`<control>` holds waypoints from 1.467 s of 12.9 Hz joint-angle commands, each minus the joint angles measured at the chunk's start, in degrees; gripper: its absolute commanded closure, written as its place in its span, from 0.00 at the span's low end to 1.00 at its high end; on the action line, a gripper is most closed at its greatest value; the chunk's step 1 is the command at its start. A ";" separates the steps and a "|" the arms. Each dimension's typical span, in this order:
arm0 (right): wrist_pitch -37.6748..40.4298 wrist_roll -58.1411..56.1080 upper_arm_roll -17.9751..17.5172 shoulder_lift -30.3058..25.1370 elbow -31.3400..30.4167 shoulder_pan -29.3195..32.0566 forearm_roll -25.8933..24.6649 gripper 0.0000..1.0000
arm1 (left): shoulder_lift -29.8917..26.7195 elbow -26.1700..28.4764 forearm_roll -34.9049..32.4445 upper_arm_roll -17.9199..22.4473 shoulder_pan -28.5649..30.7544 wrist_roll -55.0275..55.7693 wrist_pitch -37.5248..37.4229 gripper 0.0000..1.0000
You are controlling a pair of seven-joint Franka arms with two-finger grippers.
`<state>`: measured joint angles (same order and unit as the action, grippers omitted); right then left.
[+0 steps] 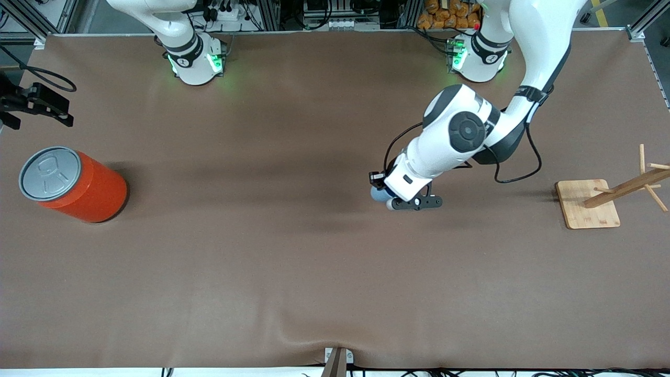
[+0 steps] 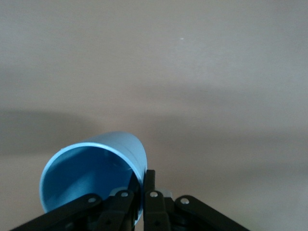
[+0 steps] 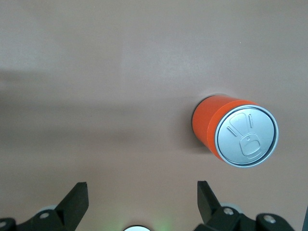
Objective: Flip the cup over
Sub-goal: 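Lift the blue cup with the left gripper and rotate it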
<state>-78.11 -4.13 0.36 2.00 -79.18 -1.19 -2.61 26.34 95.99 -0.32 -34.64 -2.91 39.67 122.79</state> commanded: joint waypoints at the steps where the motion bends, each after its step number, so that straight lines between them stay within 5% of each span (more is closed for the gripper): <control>1: 1.12 -0.44 -0.62 0.64 1.57 1.37 1.20 0.00 | -0.32 -2.65 -6.87 0.54 -4.28 6.71 -5.53 1.00; 9: 1.12 -0.35 -0.62 0.73 1.49 1.46 1.20 0.00 | 4.32 -2.56 -21.46 0.54 -12.72 28.42 -5.54 1.00; 19: 1.21 -0.26 -0.62 0.64 1.49 1.37 1.20 0.00 | 11.80 -2.65 -29.99 0.63 -16.77 35.64 -4.75 1.00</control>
<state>-77.90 -4.13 0.33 2.02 -79.17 -0.77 -2.34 36.41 94.65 -27.20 -34.22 -18.67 72.70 118.24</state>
